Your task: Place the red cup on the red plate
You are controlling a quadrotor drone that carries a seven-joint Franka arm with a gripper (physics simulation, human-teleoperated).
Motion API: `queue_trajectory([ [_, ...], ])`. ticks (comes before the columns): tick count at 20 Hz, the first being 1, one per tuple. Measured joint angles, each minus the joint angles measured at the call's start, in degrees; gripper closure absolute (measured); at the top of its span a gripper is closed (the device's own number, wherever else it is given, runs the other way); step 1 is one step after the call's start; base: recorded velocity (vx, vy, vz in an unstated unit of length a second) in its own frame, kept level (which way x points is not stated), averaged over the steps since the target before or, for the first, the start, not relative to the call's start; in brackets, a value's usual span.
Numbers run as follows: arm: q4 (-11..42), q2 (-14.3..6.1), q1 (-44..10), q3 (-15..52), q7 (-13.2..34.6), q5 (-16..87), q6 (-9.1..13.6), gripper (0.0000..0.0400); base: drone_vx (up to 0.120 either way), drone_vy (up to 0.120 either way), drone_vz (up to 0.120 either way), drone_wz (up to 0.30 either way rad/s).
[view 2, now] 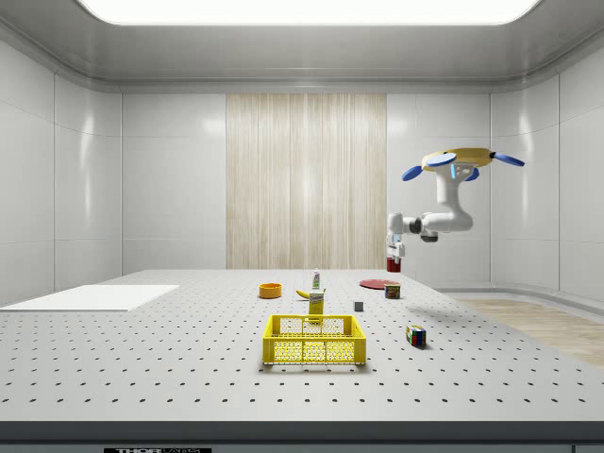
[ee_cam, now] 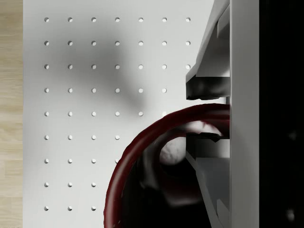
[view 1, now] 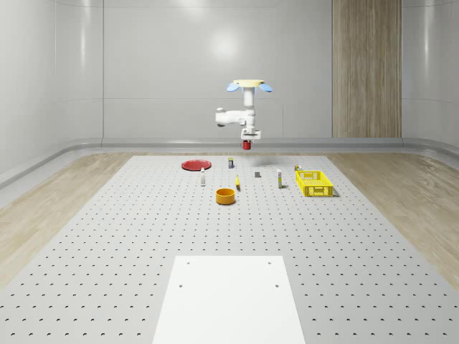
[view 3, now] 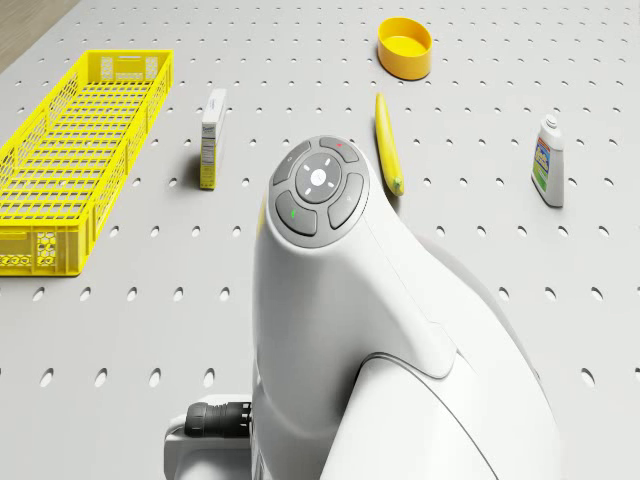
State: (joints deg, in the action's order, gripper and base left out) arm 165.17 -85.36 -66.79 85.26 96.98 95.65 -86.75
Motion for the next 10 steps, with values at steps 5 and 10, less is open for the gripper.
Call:
queue_trajectory([
  [5, 0.0, -0.7, -0.1, 0.1, 0.1, -0.3, -0.7, 0.03, 0.0, -0.12, 0.0, 0.0],
  [10, 0.0, -1.4, -0.1, 0.2, 0.1, -0.6, -1.3, 0.03, 0.0, -0.12, 0.0, 0.0],
])
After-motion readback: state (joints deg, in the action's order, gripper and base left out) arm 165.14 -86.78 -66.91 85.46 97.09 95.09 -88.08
